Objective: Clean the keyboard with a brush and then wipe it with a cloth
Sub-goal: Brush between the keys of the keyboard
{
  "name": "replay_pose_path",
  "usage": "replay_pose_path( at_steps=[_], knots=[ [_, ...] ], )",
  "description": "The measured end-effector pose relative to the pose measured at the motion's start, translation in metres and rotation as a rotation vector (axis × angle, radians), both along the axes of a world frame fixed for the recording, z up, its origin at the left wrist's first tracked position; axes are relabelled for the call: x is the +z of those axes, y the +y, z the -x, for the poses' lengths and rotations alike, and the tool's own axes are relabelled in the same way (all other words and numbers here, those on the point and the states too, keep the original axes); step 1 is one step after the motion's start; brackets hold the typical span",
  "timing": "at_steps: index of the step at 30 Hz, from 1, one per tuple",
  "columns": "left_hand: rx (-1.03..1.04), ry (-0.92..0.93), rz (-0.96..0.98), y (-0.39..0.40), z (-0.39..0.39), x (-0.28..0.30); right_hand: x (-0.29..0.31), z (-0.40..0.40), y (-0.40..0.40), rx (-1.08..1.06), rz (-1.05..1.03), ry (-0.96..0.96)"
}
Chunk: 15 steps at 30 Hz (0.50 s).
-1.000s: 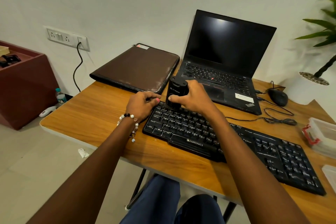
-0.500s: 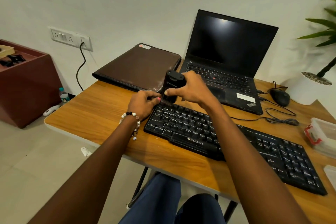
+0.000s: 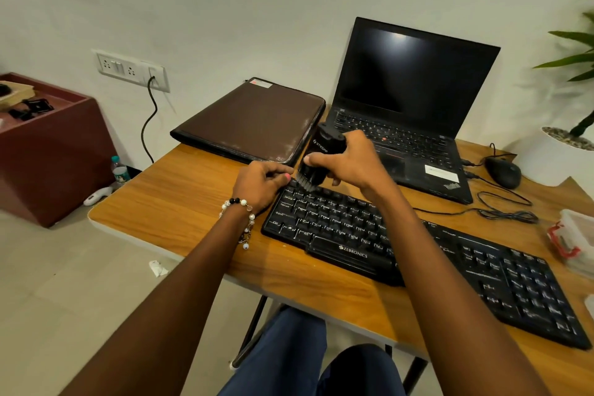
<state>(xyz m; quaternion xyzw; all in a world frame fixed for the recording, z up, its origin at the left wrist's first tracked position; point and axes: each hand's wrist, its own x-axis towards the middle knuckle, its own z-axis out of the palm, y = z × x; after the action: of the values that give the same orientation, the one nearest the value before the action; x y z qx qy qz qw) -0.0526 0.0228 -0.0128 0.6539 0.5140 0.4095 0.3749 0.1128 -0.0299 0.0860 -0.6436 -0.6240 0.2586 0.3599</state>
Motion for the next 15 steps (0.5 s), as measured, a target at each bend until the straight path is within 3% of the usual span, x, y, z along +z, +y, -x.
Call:
replay_pose_path(
  at_steps=[5,10,15],
  knots=[
    [0.017,0.025,0.007,0.0,0.0,0.0,-0.024,0.032,0.003,-0.19,-0.056,0.009],
    [0.018,0.019,0.003,-0.001,-0.001,0.002,-0.01,0.03,0.004,-0.125,0.096,-0.013],
    [0.03,0.013,0.018,-0.001,-0.001,0.001,-0.014,0.032,0.009,-0.243,-0.058,0.0]
  ],
)
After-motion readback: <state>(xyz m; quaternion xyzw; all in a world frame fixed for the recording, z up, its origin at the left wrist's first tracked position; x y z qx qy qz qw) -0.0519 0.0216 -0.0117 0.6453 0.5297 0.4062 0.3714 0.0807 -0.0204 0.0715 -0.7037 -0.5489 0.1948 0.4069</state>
